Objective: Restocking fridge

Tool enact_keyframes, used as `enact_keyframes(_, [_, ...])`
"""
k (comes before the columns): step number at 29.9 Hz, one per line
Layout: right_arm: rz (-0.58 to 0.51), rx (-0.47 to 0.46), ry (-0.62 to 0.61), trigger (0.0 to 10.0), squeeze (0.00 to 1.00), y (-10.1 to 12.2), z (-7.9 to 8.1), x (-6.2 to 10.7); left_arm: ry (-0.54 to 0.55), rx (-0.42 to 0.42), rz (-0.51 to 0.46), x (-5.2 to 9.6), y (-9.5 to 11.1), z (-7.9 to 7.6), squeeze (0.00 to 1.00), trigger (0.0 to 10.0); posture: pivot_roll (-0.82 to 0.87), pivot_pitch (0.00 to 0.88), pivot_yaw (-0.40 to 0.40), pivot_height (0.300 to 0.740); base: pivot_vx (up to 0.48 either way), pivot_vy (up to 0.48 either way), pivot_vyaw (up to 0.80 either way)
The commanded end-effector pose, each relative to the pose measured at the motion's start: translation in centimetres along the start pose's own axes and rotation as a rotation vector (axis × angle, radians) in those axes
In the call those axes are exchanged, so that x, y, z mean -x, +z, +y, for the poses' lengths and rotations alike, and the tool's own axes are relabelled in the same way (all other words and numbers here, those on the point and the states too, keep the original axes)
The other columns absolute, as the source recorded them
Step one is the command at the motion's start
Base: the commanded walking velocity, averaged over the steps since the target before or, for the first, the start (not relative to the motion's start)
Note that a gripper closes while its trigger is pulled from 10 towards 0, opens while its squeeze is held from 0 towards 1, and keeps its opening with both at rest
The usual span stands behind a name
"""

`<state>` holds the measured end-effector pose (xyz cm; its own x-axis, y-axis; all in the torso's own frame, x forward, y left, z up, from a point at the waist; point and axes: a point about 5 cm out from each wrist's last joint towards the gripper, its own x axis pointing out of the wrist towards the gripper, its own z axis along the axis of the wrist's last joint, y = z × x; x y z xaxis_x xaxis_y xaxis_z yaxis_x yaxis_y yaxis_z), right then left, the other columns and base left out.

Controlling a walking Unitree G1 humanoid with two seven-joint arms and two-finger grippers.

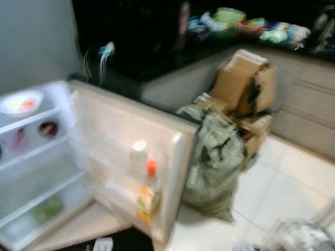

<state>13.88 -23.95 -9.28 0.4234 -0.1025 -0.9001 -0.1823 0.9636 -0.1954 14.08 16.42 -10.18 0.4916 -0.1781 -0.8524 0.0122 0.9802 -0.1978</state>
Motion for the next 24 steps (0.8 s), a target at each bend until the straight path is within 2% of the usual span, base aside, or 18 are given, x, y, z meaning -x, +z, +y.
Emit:
enact_keyframes(1, [-0.066, -0.046, -0.038, 10.0, 0.00, 1.5, -0.9, 0.0, 0.007, 0.006, 0.013, 0.0, -0.3, 0.0, 0.00, 10.0, -0.07, 0.000, -0.022, 0.740, 0.000, 0.000, 0.00])
enact_keyframes(2, [-0.066, -0.046, -0.038, 10.0, 0.00, 1.5, -0.9, 0.0, 0.007, 0.006, 0.013, 0.0, -0.3, 0.0, 0.00, 10.0, -0.07, 0.000, -0.022, 0.740, 0.000, 0.000, 0.00])
enact_keyframes(4, [-0.122, -0.093, -0.052, 10.0, 0.00, 2.9, -1.5, 0.0, 0.008, 0.016, 0.014, 0.1, -0.5, 0.1, 0.00, 10.0, -0.07, 0.000, -0.022, 0.740, 0.000, 0.000, 0.00])
enact_keyframes(8, [-0.132, -0.097, -0.055, 10.0, 0.00, 3.2, -1.6, 0.0, 0.007, 0.015, 0.015, 0.1, -0.5, 0.1, 0.00, 10.0, -0.08, 0.000, -0.020, 0.740, 0.000, 0.000, 0.00])
enact_keyframes(12, [-0.272, -0.153, -0.087, 10.0, 0.00, 6.9, -3.3, 0.4, -0.027, 0.005, 0.021, 0.1, -0.7, -0.2, 0.00, 10.0, -0.08, 0.000, -0.022, 0.740, 0.000, -0.337, 0.00])
enact_keyframes(14, [-0.300, -0.166, -0.091, 10.0, 0.00, 7.6, -3.6, 0.5, -0.026, 0.002, 0.022, 0.1, -0.7, -0.2, 0.00, 10.0, -0.08, 0.000, -0.022, 0.740, 0.000, -0.450, 0.00])
enact_keyframes(15, [-0.341, -0.188, -0.113, 10.0, 0.00, 8.8, -4.4, 0.7, -0.016, 0.006, 0.025, 0.1, -0.8, -0.1, 0.00, 10.0, -0.08, 0.000, -0.022, 0.740, 0.000, -0.450, 0.00])
enact_keyframes(16, [-0.406, -0.239, -0.139, 10.0, 0.00, 10.6, -5.5, 1.2, -0.007, 0.019, 0.027, 0.1, -0.9, -0.1, 0.00, 10.0, -0.07, 0.000, -0.022, 0.740, 0.000, 0.000, 0.00])
enact_keyframes(19, [-0.420, -0.251, -0.144, 10.0, 0.00, 10.9, -5.7, 1.3, -0.005, 0.023, 0.028, 0.1, -0.9, -0.1, 0.00, 10.0, -0.07, 0.000, -0.022, 0.740, 0.000, 0.000, 0.00])
enact_keyframes(21, [-0.518, -0.338, -0.138, 10.0, 0.00, 13.2, -6.8, 2.0, 0.001, 0.022, 0.026, 0.2, -1.0, 0.0, 0.00, 10.0, -0.07, 0.000, -0.021, 0.740, 0.000, 0.000, 0.00])
enact_keyframes(22, [-0.518, -0.338, -0.138, 10.0, 0.00, 13.2, -6.8, 2.0, 0.001, 0.022, 0.026, 0.2, -1.0, 0.0, 0.00, 10.0, -0.07, 0.000, -0.021, 0.740, 0.000, 0.000, 0.00])
enact_keyframes(23, [-0.606, -0.376, -0.118, 10.0, 0.00, 15.3, -7.5, 2.8, 0.004, 0.020, 0.027, 0.2, -1.0, 0.1, 0.00, 10.0, -0.07, 0.000, -0.021, 0.740, 0.000, 0.000, 0.00])
enact_keyframes(24, [-0.630, -0.378, -0.108, 10.0, 0.00, 16.0, -7.6, 3.0, 0.004, 0.020, 0.027, 0.2, -1.1, 0.1, 0.00, 10.0, -0.07, 0.000, -0.021, 0.740, 0.000, 0.000, 0.00])
